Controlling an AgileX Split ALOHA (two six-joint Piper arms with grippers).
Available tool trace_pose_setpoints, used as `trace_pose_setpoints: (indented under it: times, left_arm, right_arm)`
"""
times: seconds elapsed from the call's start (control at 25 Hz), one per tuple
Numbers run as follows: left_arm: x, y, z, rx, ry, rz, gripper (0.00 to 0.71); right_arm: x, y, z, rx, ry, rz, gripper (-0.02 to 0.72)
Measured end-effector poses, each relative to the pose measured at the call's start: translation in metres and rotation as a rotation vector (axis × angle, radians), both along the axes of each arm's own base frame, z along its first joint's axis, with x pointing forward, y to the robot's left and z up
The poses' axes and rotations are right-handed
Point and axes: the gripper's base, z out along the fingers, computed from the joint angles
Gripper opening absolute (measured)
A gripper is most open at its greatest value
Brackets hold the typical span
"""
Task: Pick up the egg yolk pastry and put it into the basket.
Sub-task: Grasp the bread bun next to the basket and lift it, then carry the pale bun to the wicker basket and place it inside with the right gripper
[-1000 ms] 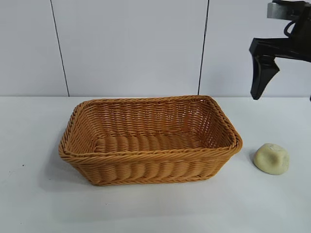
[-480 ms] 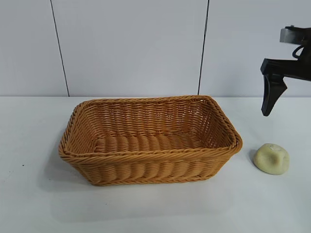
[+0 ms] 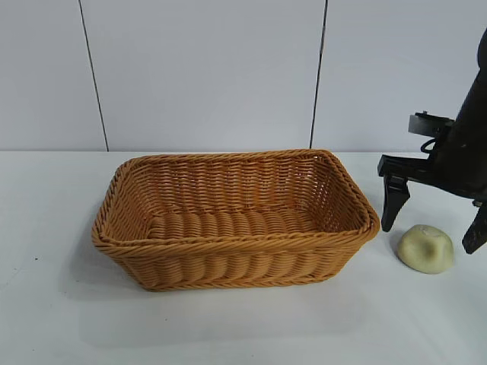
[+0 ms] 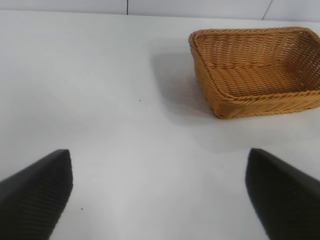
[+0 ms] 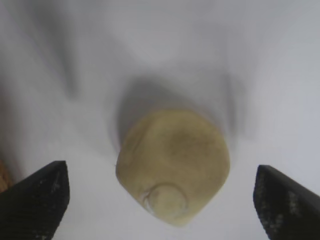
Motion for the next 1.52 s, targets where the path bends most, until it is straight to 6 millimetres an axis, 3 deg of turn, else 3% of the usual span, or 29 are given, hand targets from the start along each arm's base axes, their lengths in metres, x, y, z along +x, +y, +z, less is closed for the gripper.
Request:
trace_pose_setpoints:
  times: [0.16, 0.24, 0.48, 0.56, 0.76, 1.08, 1.24, 1.52]
  left_arm:
    - [0.0, 0.0, 0.0, 0.0, 0.0, 0.0, 0.689]
    - [0.0, 0.0, 0.0, 0.0, 0.0, 0.0, 0.689]
    - [0.0, 0.0, 0.0, 0.0, 0.0, 0.0, 0.689]
    - [0.0, 0.0, 0.0, 0.0, 0.0, 0.0, 0.689]
    - [0.0, 0.0, 0.0, 0.0, 0.0, 0.0, 0.689]
    - [0.0, 0.0, 0.0, 0.0, 0.0, 0.0, 0.689]
    - [0.0, 0.0, 0.0, 0.0, 0.0, 0.0, 0.689]
    - [0.0, 0.0, 0.0, 0.0, 0.0, 0.0, 0.689]
  right_arm:
    - [0.0, 0.0, -0.005, 0.0, 0.014, 0.0, 0.661]
    - [0.0, 0.0, -0.005, 0.0, 0.014, 0.0, 0.579]
    - [0.0, 0.0, -0.005, 0.0, 0.015, 0.001, 0.228]
    - [0.0, 0.0, -0.005, 0.001, 0.018, 0.001, 0.169]
    - [-0.002, 0.0, 0.007, 0.003, 0.007, 0.003, 0.135]
    - [-0.014, 0.0, 0.093, 0.008, -0.213, 0.023, 0.134]
    - [-0.024, 0.0, 0.125, 0.01, -0.303, 0.023, 0.134]
    - [-0.027, 0.006, 0.137, 0.087, -0.338, 0.008, 0.134]
